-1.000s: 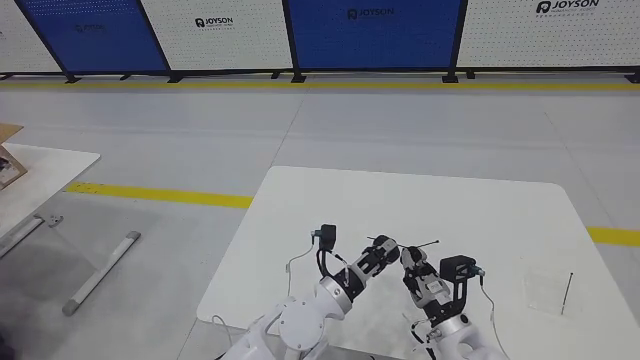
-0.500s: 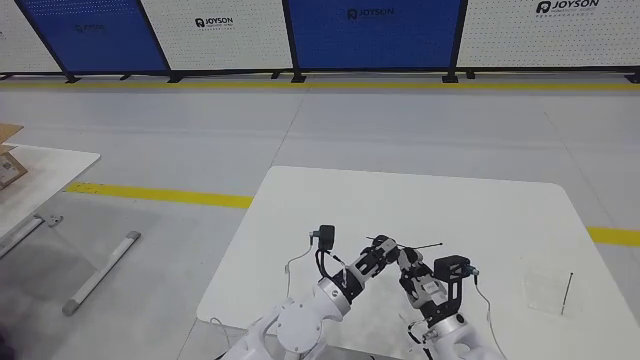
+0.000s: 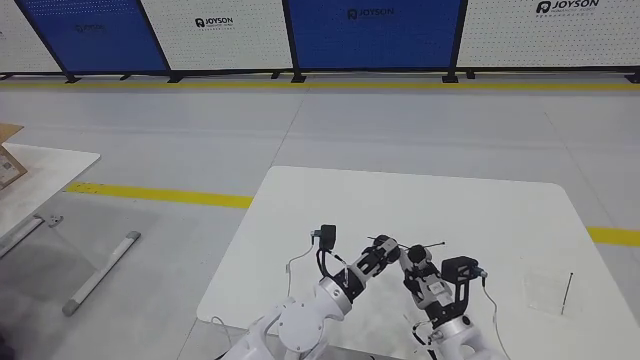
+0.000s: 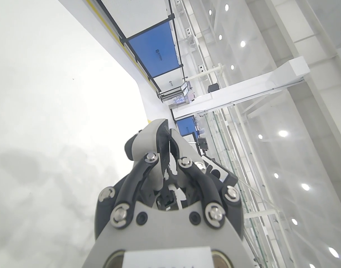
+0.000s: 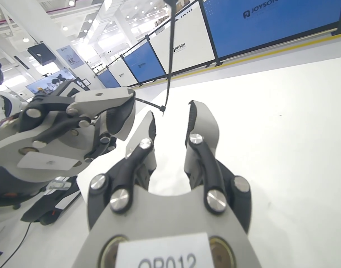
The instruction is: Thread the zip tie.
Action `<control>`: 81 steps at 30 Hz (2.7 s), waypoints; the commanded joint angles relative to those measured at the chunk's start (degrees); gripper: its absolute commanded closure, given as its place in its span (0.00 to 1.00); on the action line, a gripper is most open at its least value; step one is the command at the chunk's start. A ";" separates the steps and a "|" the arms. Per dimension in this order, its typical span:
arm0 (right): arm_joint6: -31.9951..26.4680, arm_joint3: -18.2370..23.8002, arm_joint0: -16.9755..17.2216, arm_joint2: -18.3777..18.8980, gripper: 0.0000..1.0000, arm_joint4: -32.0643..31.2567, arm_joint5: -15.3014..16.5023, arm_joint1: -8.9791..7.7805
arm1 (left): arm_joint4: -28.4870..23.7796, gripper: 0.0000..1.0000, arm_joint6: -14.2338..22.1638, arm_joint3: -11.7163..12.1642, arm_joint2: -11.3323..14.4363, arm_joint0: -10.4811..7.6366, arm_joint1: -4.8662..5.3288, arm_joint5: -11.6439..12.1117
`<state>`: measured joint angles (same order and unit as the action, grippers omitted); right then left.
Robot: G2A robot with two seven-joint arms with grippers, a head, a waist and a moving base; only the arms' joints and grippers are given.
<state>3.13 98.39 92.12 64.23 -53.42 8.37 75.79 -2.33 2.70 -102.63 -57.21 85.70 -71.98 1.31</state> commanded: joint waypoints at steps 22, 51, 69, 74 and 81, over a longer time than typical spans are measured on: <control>0.06 -0.35 -0.07 0.00 1.00 0.77 -0.04 0.00 | 0.81 1.00 -0.23 0.16 0.20 0.31 -0.12 0.29; -0.82 -1.40 -1.22 -1.12 1.00 -0.45 -1.12 0.18 | -3.10 1.00 1.60 -1.26 -1.95 2.01 0.14 4.83; -1.33 -1.23 -1.23 -1.14 1.00 -1.07 -1.34 0.13 | -3.39 1.00 2.71 -3.00 -3.17 3.08 0.46 5.65; -1.50 -1.20 -1.22 -1.12 1.00 -1.08 -1.43 0.12 | -3.32 1.00 2.75 -3.24 -3.24 3.23 0.50 5.77; -1.50 -1.33 -1.32 -1.16 1.00 -1.08 -1.42 0.13 | -3.21 1.00 2.86 -3.91 -3.53 3.92 0.62 6.33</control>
<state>1.64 97.11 90.83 63.09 -54.48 6.95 75.91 -5.59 5.53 -106.42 -60.68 89.49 -71.39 7.55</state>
